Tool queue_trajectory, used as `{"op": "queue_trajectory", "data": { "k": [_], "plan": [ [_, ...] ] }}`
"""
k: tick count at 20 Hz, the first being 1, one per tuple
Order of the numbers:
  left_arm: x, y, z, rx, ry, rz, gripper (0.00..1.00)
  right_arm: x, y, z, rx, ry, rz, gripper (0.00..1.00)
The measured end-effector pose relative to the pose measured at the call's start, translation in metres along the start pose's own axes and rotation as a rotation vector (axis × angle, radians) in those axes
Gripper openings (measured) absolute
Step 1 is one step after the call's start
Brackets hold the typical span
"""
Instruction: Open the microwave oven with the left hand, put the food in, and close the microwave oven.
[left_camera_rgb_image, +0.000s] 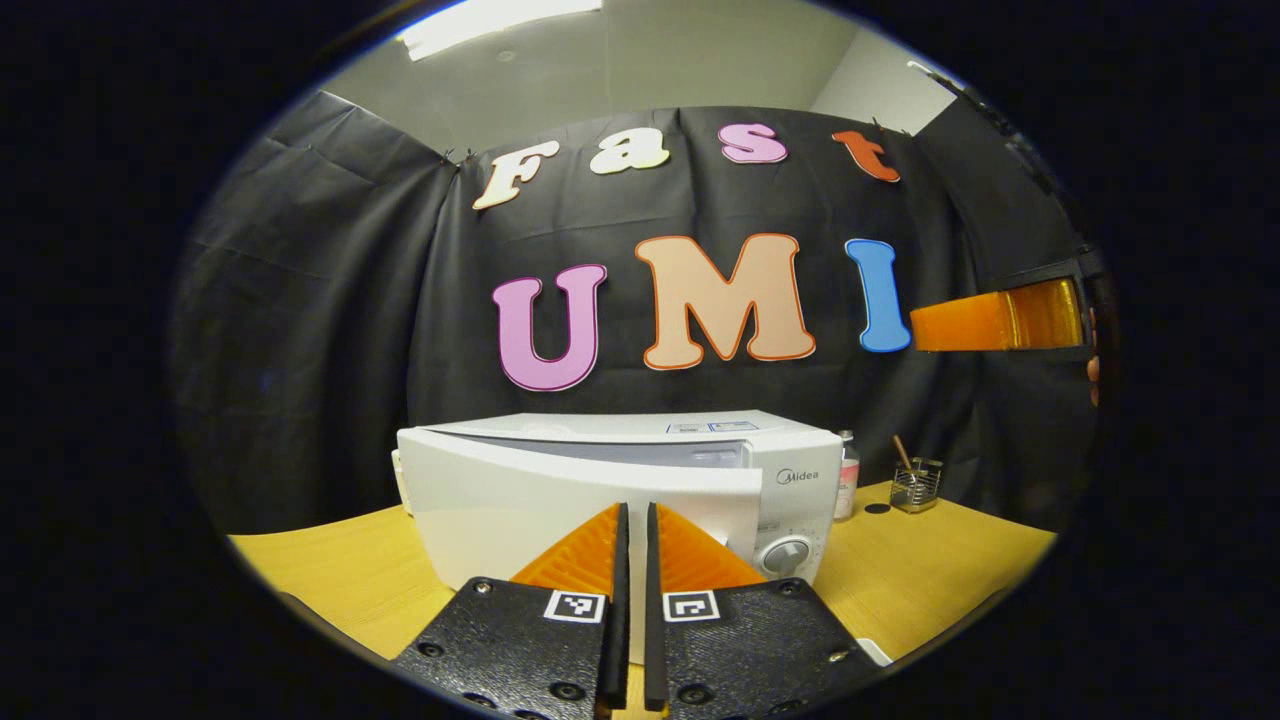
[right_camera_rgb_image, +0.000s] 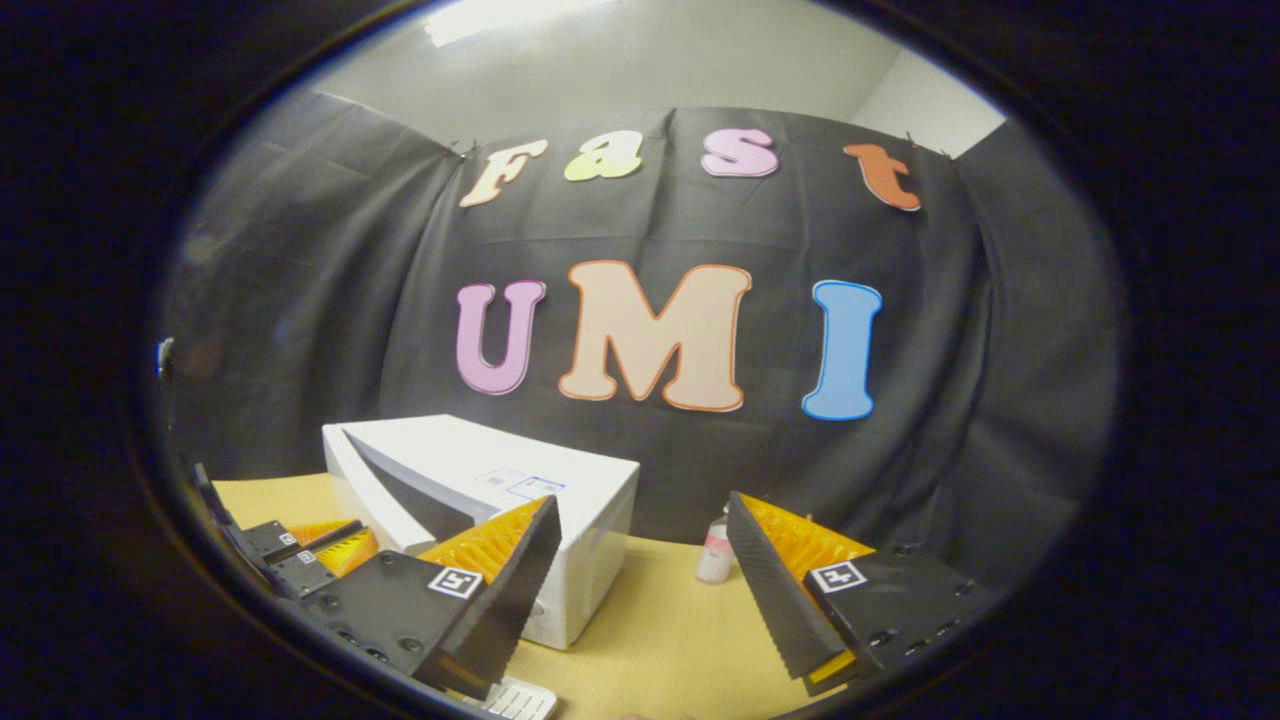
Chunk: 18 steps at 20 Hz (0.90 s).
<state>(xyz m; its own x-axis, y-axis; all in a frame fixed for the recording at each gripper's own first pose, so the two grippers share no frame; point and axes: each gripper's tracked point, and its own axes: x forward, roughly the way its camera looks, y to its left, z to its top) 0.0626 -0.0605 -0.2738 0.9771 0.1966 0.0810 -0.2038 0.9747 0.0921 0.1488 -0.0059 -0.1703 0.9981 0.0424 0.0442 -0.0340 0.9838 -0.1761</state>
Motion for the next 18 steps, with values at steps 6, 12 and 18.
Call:
{"op": "queue_trajectory", "data": {
  "k": [6,12,18],
  "plan": [
    [0.025,-0.011,-0.007,-0.016,0.008,-0.007,0.07,0.004,-0.008,0.002,0.046,-0.004,0.005,0.97],
    [0.046,-0.011,-0.019,-0.032,0.052,-0.005,0.07,0.017,-0.043,-0.019,0.097,0.062,-0.061,0.97],
    [0.059,-0.01,-0.019,0.03,0.049,0.005,0.07,0.017,-0.068,-0.023,0.144,0.068,-0.115,0.97]
  ]
}}
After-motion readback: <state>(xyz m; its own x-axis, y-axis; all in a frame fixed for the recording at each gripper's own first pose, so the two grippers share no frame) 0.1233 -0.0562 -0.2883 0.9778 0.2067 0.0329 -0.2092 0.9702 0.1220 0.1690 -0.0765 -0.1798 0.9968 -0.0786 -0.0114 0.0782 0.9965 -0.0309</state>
